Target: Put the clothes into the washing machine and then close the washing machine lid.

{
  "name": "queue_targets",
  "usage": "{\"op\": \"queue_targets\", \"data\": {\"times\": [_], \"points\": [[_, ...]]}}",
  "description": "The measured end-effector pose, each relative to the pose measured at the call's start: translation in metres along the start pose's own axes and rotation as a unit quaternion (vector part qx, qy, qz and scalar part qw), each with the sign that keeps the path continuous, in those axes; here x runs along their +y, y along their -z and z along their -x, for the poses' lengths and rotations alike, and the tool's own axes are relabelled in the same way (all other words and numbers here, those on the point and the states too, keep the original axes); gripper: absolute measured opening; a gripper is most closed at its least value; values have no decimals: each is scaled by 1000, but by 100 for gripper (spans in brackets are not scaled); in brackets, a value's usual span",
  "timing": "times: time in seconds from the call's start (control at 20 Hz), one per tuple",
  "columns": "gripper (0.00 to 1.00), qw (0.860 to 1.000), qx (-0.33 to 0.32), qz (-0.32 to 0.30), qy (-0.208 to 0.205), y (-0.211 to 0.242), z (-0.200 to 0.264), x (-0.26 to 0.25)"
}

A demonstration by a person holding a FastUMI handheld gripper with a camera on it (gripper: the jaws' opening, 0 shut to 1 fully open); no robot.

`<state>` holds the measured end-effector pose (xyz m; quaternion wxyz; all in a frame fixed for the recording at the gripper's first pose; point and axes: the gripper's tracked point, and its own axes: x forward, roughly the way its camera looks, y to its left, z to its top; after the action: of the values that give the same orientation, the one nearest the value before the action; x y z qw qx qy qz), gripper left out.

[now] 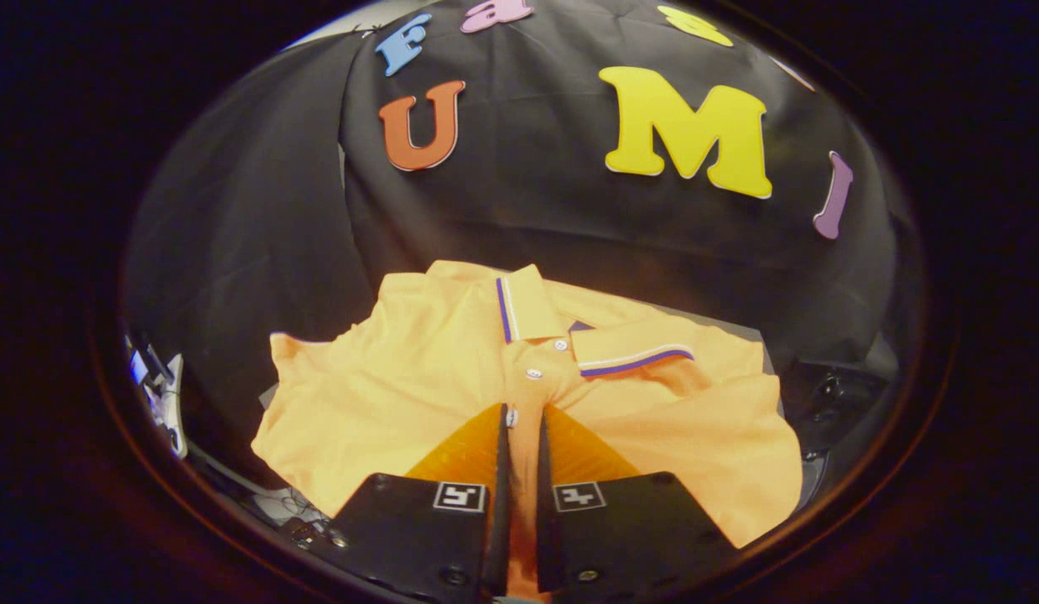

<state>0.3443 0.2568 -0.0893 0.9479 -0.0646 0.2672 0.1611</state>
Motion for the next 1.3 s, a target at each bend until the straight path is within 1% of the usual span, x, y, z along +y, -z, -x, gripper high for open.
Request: {"op": "queue_targets", "data": {"times": [0.05,0.15,0.25,0.4,0.75,1.0,1.3], "points": [[7,1000,4,12,3,0,0,1],[4,999,11,31,6,-3,1,1],[4,999,12,34,7,-6,5,-1],[4,1000,0,17,2,-19,15,-1],[4,999,-47,-8,-6,-81,50,-9],[4,996,-84,-10,4,-114,82,-26],[4,995,-93,-16,39,-114,102,-81]]}}
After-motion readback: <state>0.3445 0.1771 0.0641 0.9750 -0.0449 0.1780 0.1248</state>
